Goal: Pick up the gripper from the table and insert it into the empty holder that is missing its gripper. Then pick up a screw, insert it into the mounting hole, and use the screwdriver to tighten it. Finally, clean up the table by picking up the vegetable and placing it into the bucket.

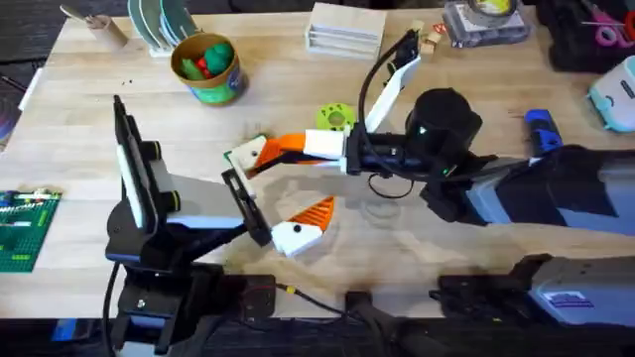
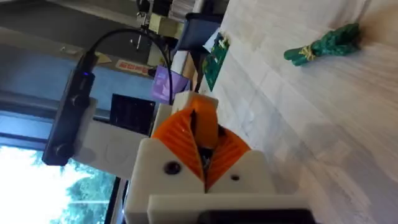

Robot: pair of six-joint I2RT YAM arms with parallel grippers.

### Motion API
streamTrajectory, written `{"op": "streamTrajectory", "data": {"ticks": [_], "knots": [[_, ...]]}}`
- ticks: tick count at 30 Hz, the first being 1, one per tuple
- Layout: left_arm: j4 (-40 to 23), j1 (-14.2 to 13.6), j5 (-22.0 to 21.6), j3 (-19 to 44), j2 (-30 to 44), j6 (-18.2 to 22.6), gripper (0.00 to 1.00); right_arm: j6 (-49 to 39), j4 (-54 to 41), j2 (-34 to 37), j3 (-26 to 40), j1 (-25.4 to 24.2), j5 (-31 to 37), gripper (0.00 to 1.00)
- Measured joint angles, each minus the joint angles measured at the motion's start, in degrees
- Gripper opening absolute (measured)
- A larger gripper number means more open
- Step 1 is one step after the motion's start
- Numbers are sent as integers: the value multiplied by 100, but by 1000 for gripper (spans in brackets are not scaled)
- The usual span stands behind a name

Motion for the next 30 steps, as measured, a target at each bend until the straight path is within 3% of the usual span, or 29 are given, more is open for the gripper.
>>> {"op": "streamTrajectory", "data": {"ticks": [30], "knots": [[39, 39, -98, -4, 0, -22, 993, -289, -304, 74, 245, 109, 193, 7]]}}
